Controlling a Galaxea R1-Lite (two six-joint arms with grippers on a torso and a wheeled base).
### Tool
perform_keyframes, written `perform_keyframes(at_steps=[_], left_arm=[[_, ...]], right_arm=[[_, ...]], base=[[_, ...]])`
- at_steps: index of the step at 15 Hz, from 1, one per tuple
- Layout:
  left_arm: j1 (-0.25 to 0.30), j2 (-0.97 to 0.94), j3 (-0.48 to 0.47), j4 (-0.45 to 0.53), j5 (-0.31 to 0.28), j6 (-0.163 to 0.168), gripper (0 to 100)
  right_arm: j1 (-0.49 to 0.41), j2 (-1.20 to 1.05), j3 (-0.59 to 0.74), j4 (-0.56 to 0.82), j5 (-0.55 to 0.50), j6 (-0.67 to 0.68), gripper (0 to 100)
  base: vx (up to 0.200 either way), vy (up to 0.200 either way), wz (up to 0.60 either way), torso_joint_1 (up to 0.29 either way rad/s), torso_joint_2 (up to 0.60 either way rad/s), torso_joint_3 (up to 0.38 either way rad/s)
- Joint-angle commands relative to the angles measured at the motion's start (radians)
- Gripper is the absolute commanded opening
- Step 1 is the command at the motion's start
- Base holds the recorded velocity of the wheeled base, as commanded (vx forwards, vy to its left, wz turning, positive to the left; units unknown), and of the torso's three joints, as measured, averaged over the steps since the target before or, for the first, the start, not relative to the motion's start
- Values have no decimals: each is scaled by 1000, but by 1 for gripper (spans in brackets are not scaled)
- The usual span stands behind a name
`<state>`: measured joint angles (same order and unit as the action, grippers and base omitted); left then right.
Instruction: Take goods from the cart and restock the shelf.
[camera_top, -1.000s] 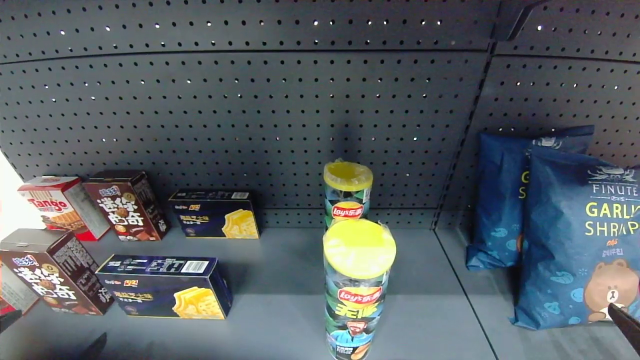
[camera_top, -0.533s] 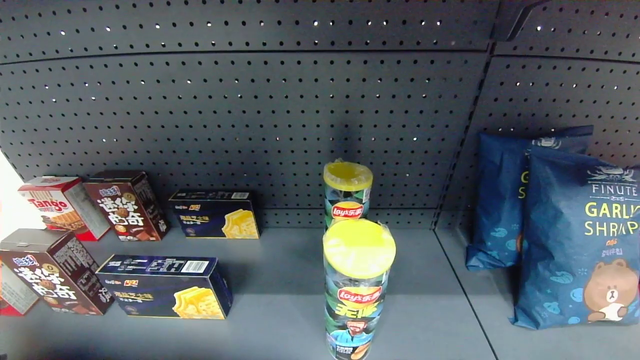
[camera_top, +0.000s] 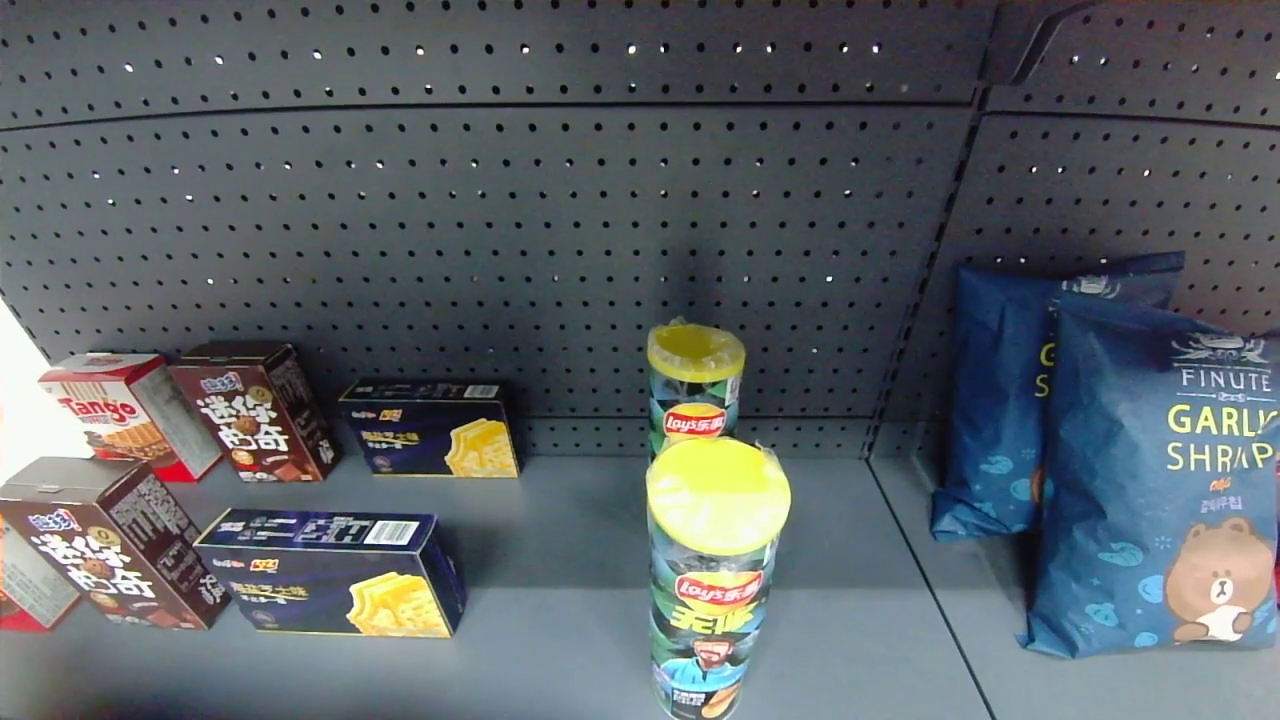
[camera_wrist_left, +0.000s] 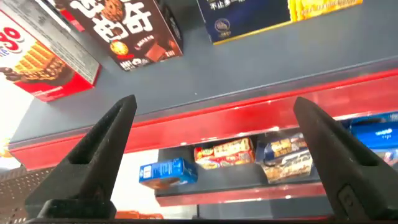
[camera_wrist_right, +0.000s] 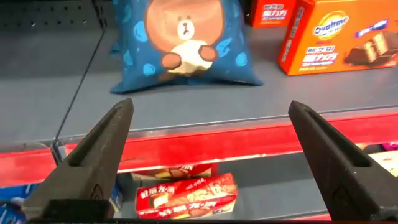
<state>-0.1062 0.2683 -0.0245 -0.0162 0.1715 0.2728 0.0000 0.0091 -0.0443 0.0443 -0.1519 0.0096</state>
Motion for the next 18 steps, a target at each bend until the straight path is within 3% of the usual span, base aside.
perform_keyframes(at_steps=[1,3,5,6,7,9,13,15,16,17,18], left_arm=[[-1,-15,-2,-1,0,-3,100],[-1,-17,-2,-1,0,-24,100],[-1,-18,-2,1,0,-46,100],[-6,-20,-2,1,0,-56,100],[-9,-21,-2,1,-3,-56,100],[-33,-21,-2,1,-3,-58,100],[-29,-24,-2,1,0,-64,100],[-30,19,1,4,2,-164,100],[-27,45,5,4,16,-188,100],[-43,45,3,4,33,-182,100],[-129,25,1,10,66,-182,100]], right_arm=[[0,-8,0,-1,-15,4,100],[0,-9,14,-40,-152,27,100],[0,-9,20,-58,-144,29,100],[0,-9,32,-69,97,21,100],[0,-9,44,-57,161,18,100],[0,-9,44,-50,152,18,100],[0,-9,43,-49,157,7,100],[0,-9,43,-49,157,7,100],[0,-9,43,-49,157,7,100],[0,-9,43,-49,157,7,100],[0,-9,44,-49,157,7,100]], base=[[0,0,0,0,0,0],[0,0,0,0,0,0],[0,0,0,0,0,0],[0,0,0,0,0,0],[0,0,0,0,0,0],[0,0,0,0,0,0],[0,0,0,0,0,0],[0,0,0,0,0,0],[0,0,0,0,0,0],[0,0,0,0,0,0],[0,0,0,0,0,0]])
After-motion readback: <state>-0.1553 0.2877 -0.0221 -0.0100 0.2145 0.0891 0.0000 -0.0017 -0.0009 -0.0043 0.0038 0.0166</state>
